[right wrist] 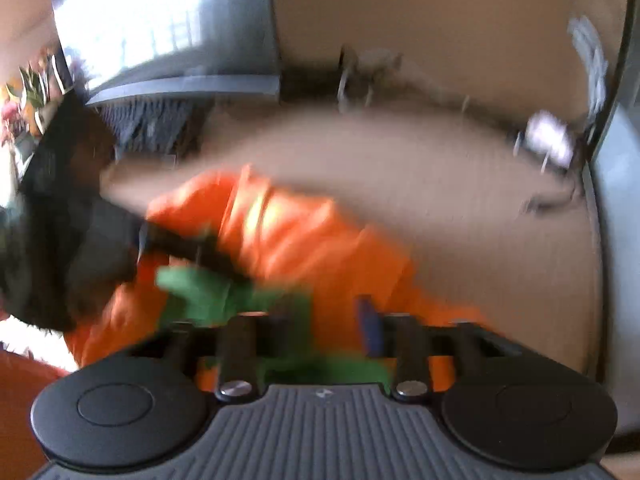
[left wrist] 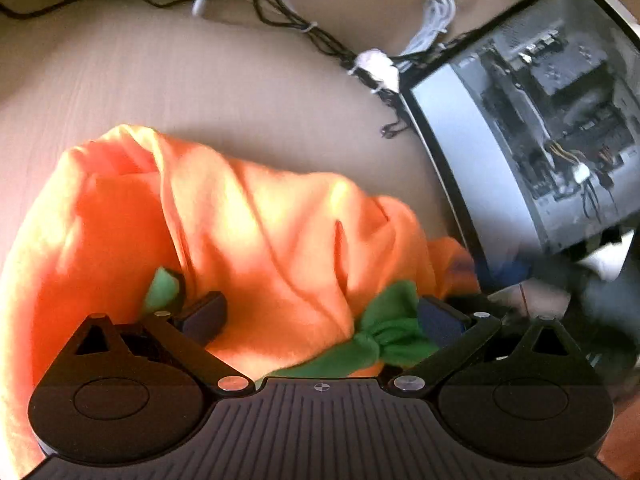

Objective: Fold clothes

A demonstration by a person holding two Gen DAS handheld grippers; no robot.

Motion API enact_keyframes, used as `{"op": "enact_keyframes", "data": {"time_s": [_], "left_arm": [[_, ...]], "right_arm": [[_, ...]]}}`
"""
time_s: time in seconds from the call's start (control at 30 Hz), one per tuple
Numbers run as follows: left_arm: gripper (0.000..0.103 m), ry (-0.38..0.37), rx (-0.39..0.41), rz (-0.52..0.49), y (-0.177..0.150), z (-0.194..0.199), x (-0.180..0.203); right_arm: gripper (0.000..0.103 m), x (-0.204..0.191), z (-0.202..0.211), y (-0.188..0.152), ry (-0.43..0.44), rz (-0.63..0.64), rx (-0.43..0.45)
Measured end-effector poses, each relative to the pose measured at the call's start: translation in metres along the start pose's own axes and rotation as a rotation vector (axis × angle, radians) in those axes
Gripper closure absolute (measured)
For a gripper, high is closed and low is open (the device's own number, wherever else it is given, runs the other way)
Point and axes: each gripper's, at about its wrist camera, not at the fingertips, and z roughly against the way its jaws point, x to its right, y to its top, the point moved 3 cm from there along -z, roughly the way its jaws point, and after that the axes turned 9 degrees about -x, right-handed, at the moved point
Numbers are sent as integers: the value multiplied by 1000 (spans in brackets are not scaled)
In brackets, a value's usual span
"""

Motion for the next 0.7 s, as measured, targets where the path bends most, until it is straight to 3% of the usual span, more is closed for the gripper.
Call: {"op": "enact_keyframes", "data": {"time_s": [0.1, 0.17, 0.3, 0.43, 0.47, 0.53, 0.6, 0.7], "left_arm": [[0, 1, 0, 7, -5, 1, -5], [0, 2, 0, 11, -8, 2, -9], [0, 4, 1, 21, -14, 4, -16], [0, -1, 7, 42, -18, 7, -24], [0, -6, 13, 56, -18, 8, -26], [0, -15, 23, 84, -17, 10, -31], [0, -21, 22, 95, -15, 10, -33], [0, -15, 14, 88, -15, 11, -33]], "right_arm": [[42, 14, -14, 26, 23, 34, -11], [42, 25, -40, 35, 67, 26, -64], [40, 35, -87, 32, 183, -36, -171], [38, 32, -101, 29, 262, -74, -188], [48, 28, -102, 29, 269, -72, -187], [57, 17, -101, 29, 258, -39, -186], [57, 3, -99, 31, 209, 30, -177], [54, 20, -88, 38, 188, -21, -127]]}}
